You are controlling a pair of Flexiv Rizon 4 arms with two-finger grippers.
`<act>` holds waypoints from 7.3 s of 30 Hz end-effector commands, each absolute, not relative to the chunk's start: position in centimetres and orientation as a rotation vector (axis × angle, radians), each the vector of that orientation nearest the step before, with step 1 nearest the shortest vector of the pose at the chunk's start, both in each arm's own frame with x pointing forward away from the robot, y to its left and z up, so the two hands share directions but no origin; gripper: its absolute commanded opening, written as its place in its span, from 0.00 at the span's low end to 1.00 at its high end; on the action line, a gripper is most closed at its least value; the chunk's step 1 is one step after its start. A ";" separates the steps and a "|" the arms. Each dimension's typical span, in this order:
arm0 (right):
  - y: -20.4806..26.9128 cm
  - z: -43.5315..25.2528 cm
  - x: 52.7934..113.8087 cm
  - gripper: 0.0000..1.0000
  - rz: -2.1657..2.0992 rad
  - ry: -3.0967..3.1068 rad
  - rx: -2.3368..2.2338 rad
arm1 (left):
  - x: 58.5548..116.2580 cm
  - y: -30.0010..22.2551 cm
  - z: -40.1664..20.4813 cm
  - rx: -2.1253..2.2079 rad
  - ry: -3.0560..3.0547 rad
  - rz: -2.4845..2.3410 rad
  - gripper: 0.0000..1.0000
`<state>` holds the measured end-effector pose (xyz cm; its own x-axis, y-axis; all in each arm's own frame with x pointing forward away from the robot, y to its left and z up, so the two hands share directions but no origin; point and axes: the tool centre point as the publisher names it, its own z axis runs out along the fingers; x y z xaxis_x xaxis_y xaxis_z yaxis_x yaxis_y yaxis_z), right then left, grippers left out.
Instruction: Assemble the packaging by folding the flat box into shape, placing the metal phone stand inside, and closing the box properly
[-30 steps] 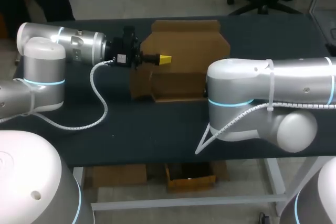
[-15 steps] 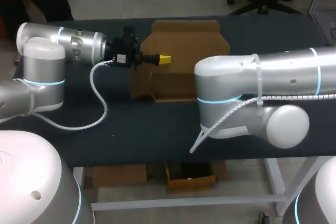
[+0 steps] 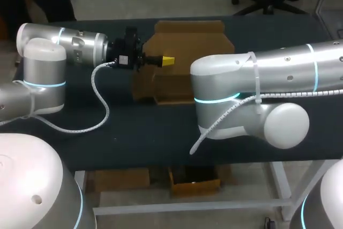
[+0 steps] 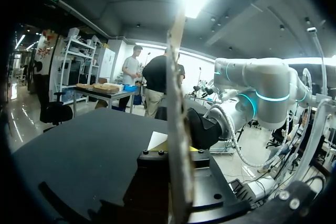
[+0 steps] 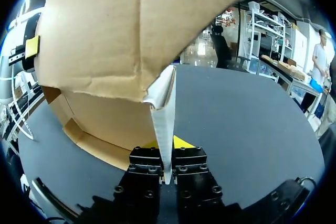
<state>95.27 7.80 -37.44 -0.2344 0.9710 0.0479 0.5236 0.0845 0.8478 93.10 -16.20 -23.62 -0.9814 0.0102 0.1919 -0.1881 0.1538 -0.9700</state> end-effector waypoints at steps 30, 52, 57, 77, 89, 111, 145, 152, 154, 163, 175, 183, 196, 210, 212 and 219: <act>6.0 -36.1 95.1 0.00 1.111 1.859 1.466 | 92.4 -15.6 -22.8 0.083 -2.473 1.870 1.00; 4.1 -34.7 95.9 0.00 1.203 2.102 1.396 | 91.6 -10.6 -23.2 0.276 -2.730 1.848 1.00; 3.8 -34.4 96.2 0.00 1.216 2.171 1.387 | 91.5 -9.5 -23.5 0.320 -2.759 1.804 1.00; 4.0 -33.8 97.3 0.00 1.324 2.443 1.337 | 90.7 -7.1 -23.4 0.218 -2.761 1.663 1.00; 4.0 -33.8 97.3 0.00 1.324 2.443 1.337 | 90.7 -7.1 -23.4 0.218 -2.761 1.663 1.00; 1.1 -32.5 97.0 0.00 0.943 2.673 1.622 | 91.1 -6.9 -24.5 0.170 -2.962 1.537 1.00; -0.2 -33.8 96.5 0.00 0.573 2.687 1.852 | 92.2 -4.7 -24.9 -0.018 -3.020 1.339 1.00; 0.3 -33.3 96.3 0.00 0.465 2.620 1.983 | 92.6 -4.4 -25.5 0.011 -3.044 1.299 1.00; 0.3 -33.4 96.1 0.00 0.422 2.600 2.023 | 92.7 -4.3 -25.6 0.017 -3.050 1.289 1.00; 0.4 -34.5 95.2 0.00 0.265 2.500 2.154 | 93.3 -3.6 -26.0 0.011 -3.081 1.252 1.00; -0.1 -35.6 94.5 0.00 0.156 2.389 2.315 | 94.1 -2.2 -26.2 0.007 -3.072 1.244 1.00; 0.8 -36.4 94.1 0.00 -0.007 2.361 2.418 | 94.2 -1.9 -26.3 0.013 -3.074 1.234 1.00; 1.3 -36.6 93.6 0.00 -0.053 2.364 2.419 | 94.2 -1.9 -26.3 0.013 -3.074 1.234 1.00; 4.0 -37.6 93.7 0.00 -0.119 2.498 2.349 | 94.2 -1.9 -26.3 0.013 -3.074 1.234 1.00; 3.9 -37.8 93.6 0.00 -0.141 2.498 2.361 | 94.2 -1.9 -26.3 0.013 -3.074 1.234 1.00; 3.7 -38.2 92.8 0.00 -0.233 2.473 2.383 | 94.2 -1.9 -26.3 0.013 -3.074 1.234 1.00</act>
